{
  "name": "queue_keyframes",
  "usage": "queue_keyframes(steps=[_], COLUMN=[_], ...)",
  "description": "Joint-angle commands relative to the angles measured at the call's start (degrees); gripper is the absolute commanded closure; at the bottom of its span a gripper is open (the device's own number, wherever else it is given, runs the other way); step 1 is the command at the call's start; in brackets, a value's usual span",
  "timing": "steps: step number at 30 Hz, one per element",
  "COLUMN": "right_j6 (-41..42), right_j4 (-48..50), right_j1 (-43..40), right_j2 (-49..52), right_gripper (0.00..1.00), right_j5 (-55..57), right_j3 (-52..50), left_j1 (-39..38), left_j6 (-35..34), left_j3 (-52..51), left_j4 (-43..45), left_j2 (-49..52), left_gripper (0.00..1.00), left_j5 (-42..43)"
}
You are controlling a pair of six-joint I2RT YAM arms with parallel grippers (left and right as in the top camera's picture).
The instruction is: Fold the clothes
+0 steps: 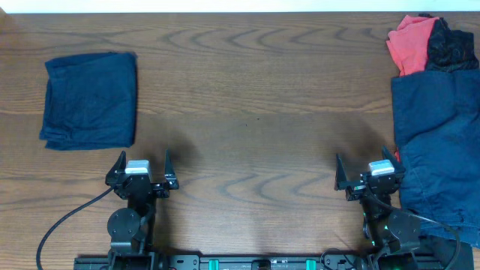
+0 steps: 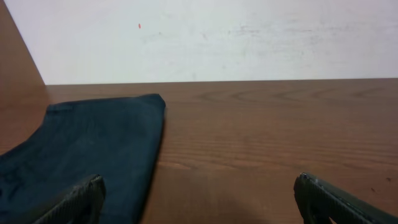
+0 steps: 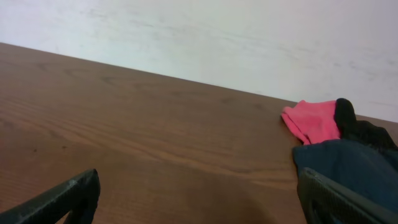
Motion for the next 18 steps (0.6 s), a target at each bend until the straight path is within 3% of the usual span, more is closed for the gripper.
queue_keyframes(steps=[1,6,8,12,15,18], right_j6=[-0.37,0.04,3.96,12.61,14.14,14.23], right_j4=[-0.17,-0.24,0.5,-0.68,-2.49,-8.79], right_j1=[0.42,0.42,0.42,0.42,0.42,0.42], right_j2=[-0.2,-0.2,-0.2,0.04,1.6,3.69], right_gripper=[0.01,0.01,0.01,0.01,0.01,0.01], right_j5=[-0.63,-0.72,-0.96,-1.27,-0.37,3.17], right_j3=[-0.07,-0.07,-0.07,0.09,1.07,4.48], left_j1=[0.2,0.2,0.2,0.2,0.2,0.2], left_j6=[0.76,0.74,0.7,-4.98,-11.87,-11.78], left_j3=[-0.9,-0.9,-0.9,-0.9,-0.81,1.14], left_j4=[-2.54,-2.54,-2.58,-2.69,-2.71,-5.05], left_j2=[-0.35,-0.35,-0.35,0.46,2.51,5.22], left_gripper=[0.02,0.02,0.02,0.02,0.02,0.02], left_j5=[-0.5,-0.44,-0.42,-0.44,0.81,7.45])
